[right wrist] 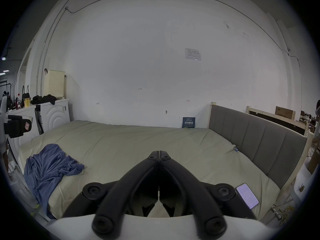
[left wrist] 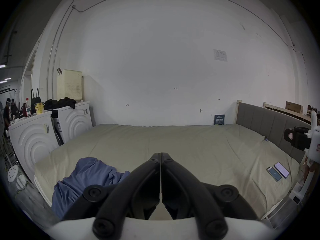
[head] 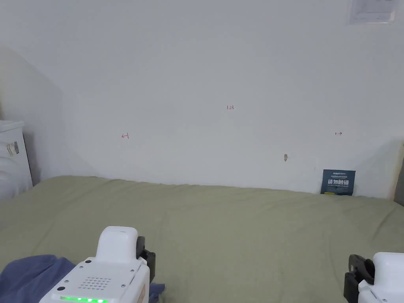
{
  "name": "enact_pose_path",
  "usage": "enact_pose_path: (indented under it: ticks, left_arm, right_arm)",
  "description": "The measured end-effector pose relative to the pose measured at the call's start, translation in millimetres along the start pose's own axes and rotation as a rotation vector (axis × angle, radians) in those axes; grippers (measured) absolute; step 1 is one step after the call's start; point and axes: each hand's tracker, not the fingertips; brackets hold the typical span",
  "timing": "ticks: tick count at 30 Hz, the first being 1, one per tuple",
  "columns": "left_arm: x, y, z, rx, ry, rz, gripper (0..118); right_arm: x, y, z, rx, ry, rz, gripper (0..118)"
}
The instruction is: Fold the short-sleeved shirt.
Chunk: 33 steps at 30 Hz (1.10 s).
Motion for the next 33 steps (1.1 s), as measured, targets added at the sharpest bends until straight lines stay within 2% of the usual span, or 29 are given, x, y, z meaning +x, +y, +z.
enact_pose_path:
  ticks: [6, 22, 26, 33]
  left_arm:
    - [-35, -2, 13, -0.011, 0.075, -0.012, 0]
    - [-183, -16, 121, -0.050, 0.496, 0.069, 0]
    - [-196, -21, 142, -0.062, 0.551, 0.076, 0]
    - [-212, -27, 143, -0.080, 0.579, 0.108, 0]
  right_arm:
    - [-27, 1, -9, -0.007, 0.073, -0.003, 0]
    - [-200, 5, -22, 0.002, 0.508, -0.001, 0]
    - [-228, 5, -22, 0.000, 0.558, 0.010, 0]
    - [-241, 1, -26, -0.018, 0.586, 0.022, 0]
